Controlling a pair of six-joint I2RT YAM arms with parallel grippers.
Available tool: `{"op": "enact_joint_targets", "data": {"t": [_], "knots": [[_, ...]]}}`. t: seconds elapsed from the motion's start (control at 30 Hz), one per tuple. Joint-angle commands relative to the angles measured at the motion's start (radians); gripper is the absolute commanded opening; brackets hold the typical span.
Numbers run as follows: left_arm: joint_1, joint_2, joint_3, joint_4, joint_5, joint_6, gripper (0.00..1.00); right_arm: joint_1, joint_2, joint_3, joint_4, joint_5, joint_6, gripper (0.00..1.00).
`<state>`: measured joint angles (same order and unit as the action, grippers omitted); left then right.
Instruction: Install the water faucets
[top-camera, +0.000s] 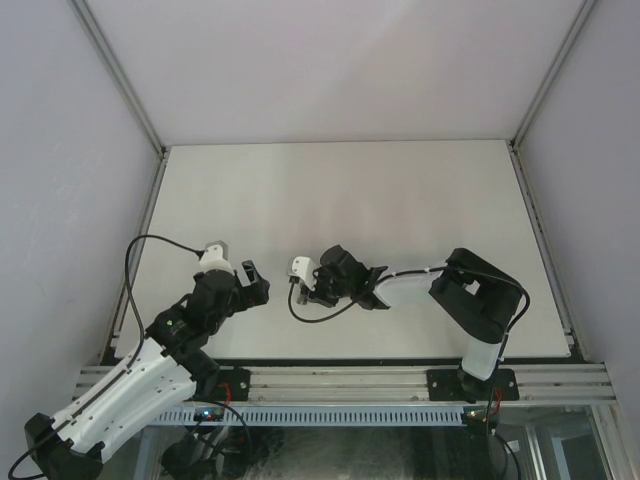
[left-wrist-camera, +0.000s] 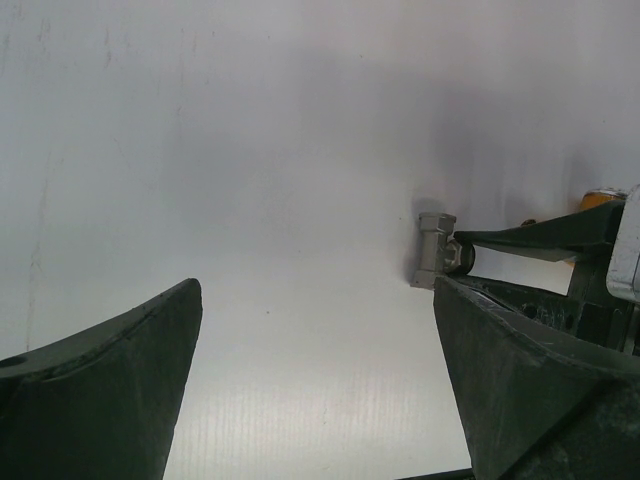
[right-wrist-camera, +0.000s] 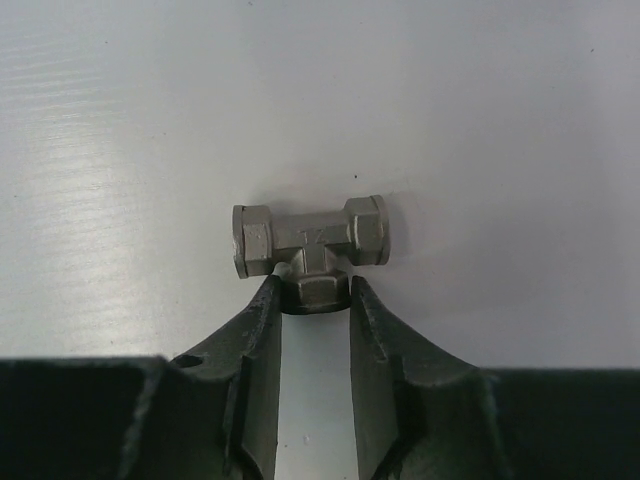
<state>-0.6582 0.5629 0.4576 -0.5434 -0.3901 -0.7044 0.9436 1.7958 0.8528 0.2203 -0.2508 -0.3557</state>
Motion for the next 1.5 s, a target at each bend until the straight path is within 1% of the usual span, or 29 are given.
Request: {"op": "enact_joint_targets", "data": {"t": [0.0,0.13,0.23,0.33,0.47,0.53,0.67,0.7,0.87,0.97,1.07,1.17,1.27,1.4,1.47], "knots": [[0.006,0.004,0.059,0.006,-0.021,0.010,1.00,0.007,0.014,0.017,0.020,0.015,0.002,0.16],[0.006,-0.007,0.054,0.010,-0.015,0.007,1.00,0.011,-0.016,0.008,0.030,0.015,0.017,0.01],[0.009,-0.014,0.051,0.030,0.012,0.011,1.00,0.012,-0.072,-0.026,0.077,0.013,0.038,0.00],[0.014,-0.013,0.049,0.065,0.078,0.017,1.00,0.014,-0.169,-0.100,0.175,0.036,0.066,0.00],[0.020,-0.012,0.045,0.164,0.242,0.004,1.00,0.032,-0.324,-0.217,0.281,0.067,0.068,0.00],[0.020,-0.016,0.047,0.238,0.358,-0.021,1.00,0.054,-0.393,-0.242,0.264,0.086,0.038,0.00],[0.020,-0.014,0.059,0.403,0.583,-0.096,1.00,0.121,-0.524,-0.263,0.215,0.182,-0.018,0.00],[0.020,-0.003,0.066,0.424,0.632,-0.111,1.00,0.136,-0.556,-0.276,0.217,0.188,-0.021,0.00],[0.019,0.066,0.114,0.428,0.756,-0.116,0.99,0.190,-0.688,-0.316,0.236,0.237,-0.027,0.00],[0.020,0.100,0.118,0.494,0.858,-0.141,0.95,0.227,-0.737,-0.328,0.231,0.259,-0.069,0.00],[0.019,0.113,0.116,0.565,0.917,-0.174,0.92,0.258,-0.764,-0.331,0.217,0.308,-0.099,0.00],[0.011,0.130,0.121,0.579,0.948,-0.168,0.88,0.269,-0.787,-0.330,0.209,0.335,-0.109,0.00],[0.006,0.165,0.129,0.580,0.983,-0.163,0.80,0.273,-0.807,-0.330,0.208,0.341,-0.113,0.00],[-0.020,0.198,0.141,0.586,0.981,-0.155,0.72,0.274,-0.822,-0.330,0.205,0.353,-0.111,0.00],[-0.029,0.202,0.146,0.590,0.978,-0.156,0.70,0.278,-0.832,-0.330,0.197,0.345,-0.116,0.00]]}}
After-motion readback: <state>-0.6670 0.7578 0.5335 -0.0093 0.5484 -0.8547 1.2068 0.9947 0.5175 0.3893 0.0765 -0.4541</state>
